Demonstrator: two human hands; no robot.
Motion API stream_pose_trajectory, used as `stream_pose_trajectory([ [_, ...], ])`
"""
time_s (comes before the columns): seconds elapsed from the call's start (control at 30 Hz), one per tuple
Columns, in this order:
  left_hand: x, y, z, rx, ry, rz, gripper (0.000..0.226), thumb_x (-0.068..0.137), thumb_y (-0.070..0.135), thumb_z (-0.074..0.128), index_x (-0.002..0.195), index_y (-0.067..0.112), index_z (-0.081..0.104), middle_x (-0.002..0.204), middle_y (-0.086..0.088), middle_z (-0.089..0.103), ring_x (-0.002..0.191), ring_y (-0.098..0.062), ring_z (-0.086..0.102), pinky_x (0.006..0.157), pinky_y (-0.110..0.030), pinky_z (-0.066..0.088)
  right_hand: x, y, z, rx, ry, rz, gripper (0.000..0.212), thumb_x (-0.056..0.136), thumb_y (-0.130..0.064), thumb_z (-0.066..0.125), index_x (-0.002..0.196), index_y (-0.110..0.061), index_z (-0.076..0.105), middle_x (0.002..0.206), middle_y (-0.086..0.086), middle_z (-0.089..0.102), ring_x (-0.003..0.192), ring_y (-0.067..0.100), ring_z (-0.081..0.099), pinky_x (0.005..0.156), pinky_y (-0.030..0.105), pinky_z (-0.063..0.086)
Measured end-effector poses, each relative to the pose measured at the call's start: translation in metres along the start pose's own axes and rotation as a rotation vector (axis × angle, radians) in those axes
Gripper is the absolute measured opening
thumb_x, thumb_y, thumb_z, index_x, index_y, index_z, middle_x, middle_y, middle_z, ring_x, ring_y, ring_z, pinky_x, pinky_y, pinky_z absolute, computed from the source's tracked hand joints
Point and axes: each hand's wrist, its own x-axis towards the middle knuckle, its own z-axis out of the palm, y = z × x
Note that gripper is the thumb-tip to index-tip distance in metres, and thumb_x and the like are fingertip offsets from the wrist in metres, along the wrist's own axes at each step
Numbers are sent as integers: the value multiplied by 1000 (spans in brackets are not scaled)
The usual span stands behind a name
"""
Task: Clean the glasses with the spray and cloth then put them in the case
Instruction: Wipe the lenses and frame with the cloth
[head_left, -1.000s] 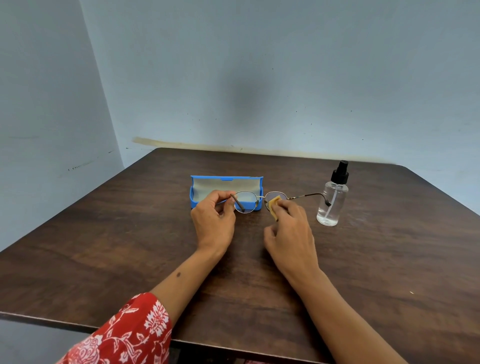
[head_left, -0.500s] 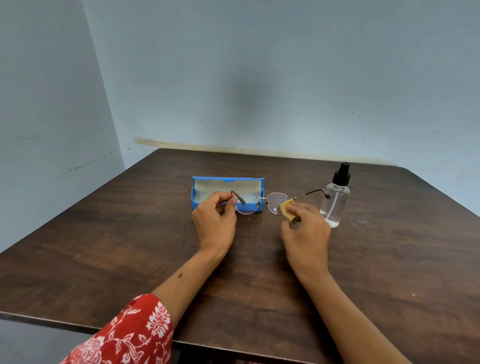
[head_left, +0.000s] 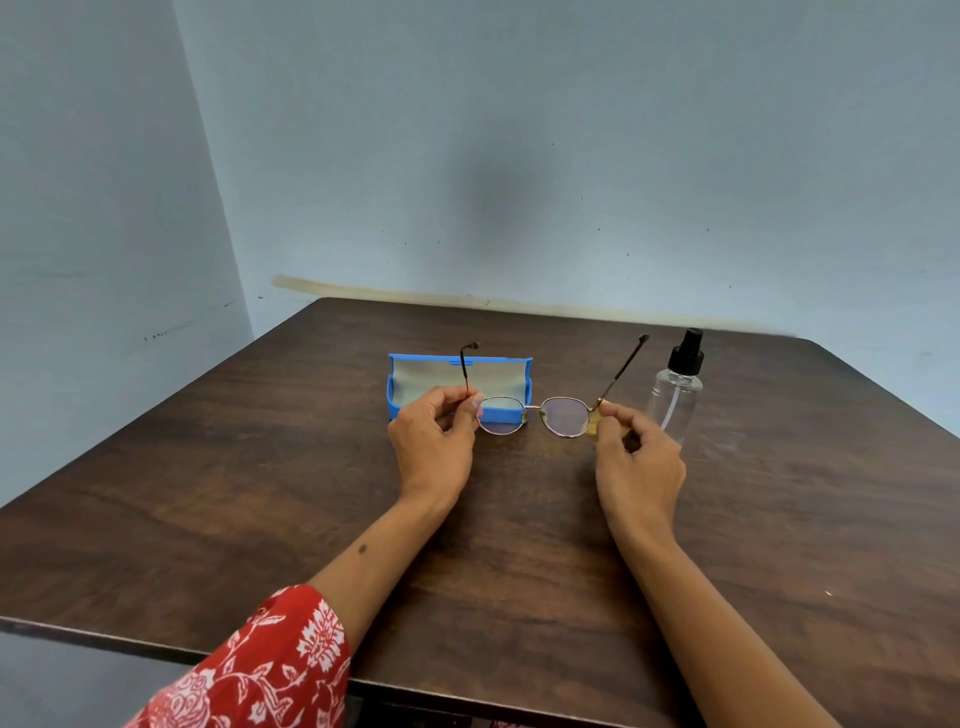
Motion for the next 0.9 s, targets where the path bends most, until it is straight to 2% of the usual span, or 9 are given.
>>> stream_pose_trajectory([
  [0.1, -1, 3, -1, -19, -25, -18, 12, 83, 6, 67, 95, 9, 70, 80, -4, 70, 77, -14, 70, 76, -29, 58, 1, 0, 0, 31, -1, 3, 11, 88, -25, 62, 94, -20, 70, 75, -6, 63, 65, 0, 53, 58, 1, 39],
  [0.17, -1, 4, -3, -43, -55, -35, 13, 84, 4, 66, 96, 5, 69, 78, -1, 69, 75, -12, 69, 73, -23, 58, 2, 0, -2, 45, 9, 8, 10, 87, -29, 65, 87, -20, 69, 75, -7, 64, 71, 6, 56, 61, 2, 39],
  [0.27, 3, 4, -6, -116, -102, -88, 12, 83, 2, 66, 95, 2, 69, 78, -6, 70, 70, -13, 68, 68, -20, 58, 4, 2, -4, 65, 17, 28, 12, 84, -31, 68, 74, -23, 66, 66, -9, 63, 68, 9, 58, 65, 16, 41],
  [0.37, 7, 5, -11, -160, -156, -137, 16, 81, 1, 67, 97, -2, 68, 78, -10, 70, 65, -12, 69, 65, -20, 58, 5, 3, -4, 87, 21, 53, 18, 81, -34, 70, 68, -22, 65, 59, -2, 60, 61, 11, 55, 64, 21, 41],
  [0.57, 14, 12, -19, -278, -273, -275, 13, 81, 2, 65, 93, -2, 69, 76, -8, 71, 67, -12, 70, 66, -21, 59, 6, 3, -5, 129, 12, 105, 20, 78, -33, 72, 66, -17, 68, 62, 2, 65, 63, 13, 59, 76, 38, 54],
  [0.67, 17, 16, -23, -340, -350, -370, 10, 82, 2, 63, 90, 1, 69, 80, -8, 72, 69, -14, 71, 68, -21, 58, 7, 3, -3, 180, 33, 143, 20, 74, -31, 74, 60, -19, 68, 61, 2, 67, 65, 15, 61, 79, 45, 55],
  [0.77, 21, 20, -27, -362, -440, -441, 11, 84, 2, 60, 88, 2, 70, 80, -9, 73, 72, -16, 71, 67, -21, 58, 7, 2, -2, 235, 59, 175, 21, 72, -29, 76, 55, -19, 68, 58, 1, 67, 63, 15, 61, 79, 49, 55],
  [0.9, 29, 27, -28, -282, -576, -436, 14, 86, 6, 58, 90, -1, 69, 78, -11, 72, 69, -17, 71, 65, -20, 58, 7, 1, -2, 283, 92, 198, 24, 73, -26, 76, 51, -20, 66, 53, -4, 66, 63, 14, 61, 82, 50, 53],
])
